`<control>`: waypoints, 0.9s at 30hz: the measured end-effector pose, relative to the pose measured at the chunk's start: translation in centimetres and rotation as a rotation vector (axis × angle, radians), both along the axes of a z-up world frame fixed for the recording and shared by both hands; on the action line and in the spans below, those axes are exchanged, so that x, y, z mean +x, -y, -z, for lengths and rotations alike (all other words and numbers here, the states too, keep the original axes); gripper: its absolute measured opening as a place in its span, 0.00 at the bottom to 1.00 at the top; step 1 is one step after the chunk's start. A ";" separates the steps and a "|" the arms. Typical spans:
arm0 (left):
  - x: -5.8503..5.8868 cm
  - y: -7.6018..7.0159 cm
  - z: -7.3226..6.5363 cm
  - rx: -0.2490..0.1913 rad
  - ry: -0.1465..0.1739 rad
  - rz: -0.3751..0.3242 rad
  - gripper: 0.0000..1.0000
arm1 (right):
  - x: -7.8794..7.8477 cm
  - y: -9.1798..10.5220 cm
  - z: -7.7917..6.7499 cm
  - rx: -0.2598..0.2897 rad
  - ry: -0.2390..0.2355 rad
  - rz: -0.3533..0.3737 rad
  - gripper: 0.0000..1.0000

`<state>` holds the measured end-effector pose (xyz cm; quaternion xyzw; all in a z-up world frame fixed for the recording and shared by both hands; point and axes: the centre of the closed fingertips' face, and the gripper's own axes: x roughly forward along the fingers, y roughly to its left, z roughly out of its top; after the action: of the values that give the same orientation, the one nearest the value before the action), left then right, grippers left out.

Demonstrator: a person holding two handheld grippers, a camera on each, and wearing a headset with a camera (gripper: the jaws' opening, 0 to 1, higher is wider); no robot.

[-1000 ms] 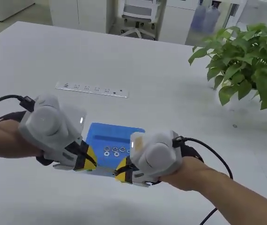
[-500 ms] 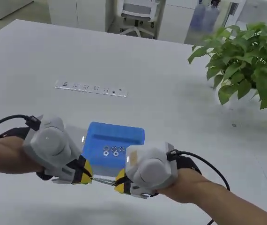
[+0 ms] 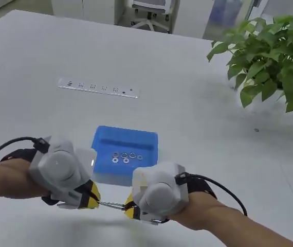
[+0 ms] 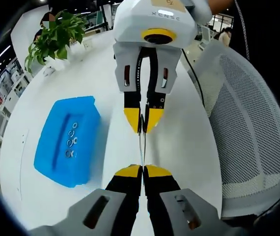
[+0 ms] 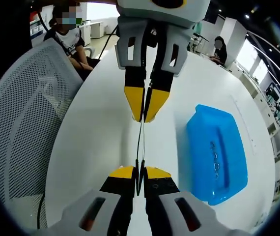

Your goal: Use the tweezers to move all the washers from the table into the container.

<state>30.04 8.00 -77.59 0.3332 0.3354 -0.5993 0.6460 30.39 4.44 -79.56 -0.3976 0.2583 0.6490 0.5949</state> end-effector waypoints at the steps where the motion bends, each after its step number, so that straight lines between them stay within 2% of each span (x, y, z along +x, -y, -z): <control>1: -0.1 -0.1 0.2 0.005 -0.001 0.001 0.06 | 0.0 0.0 0.1 0.001 -0.001 0.001 0.07; 12: -0.7 -0.4 1.7 0.005 -0.030 -0.007 0.06 | -0.7 -0.2 1.3 -0.008 -0.014 0.004 0.09; 27: -1.0 -0.1 3.1 0.018 -0.049 0.006 0.06 | -0.8 0.0 2.1 -0.008 -0.025 0.018 0.12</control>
<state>29.05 8.12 -80.69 0.3250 0.3557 -0.6061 0.6329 29.54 4.47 -81.64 -0.3896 0.2720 0.6474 0.5958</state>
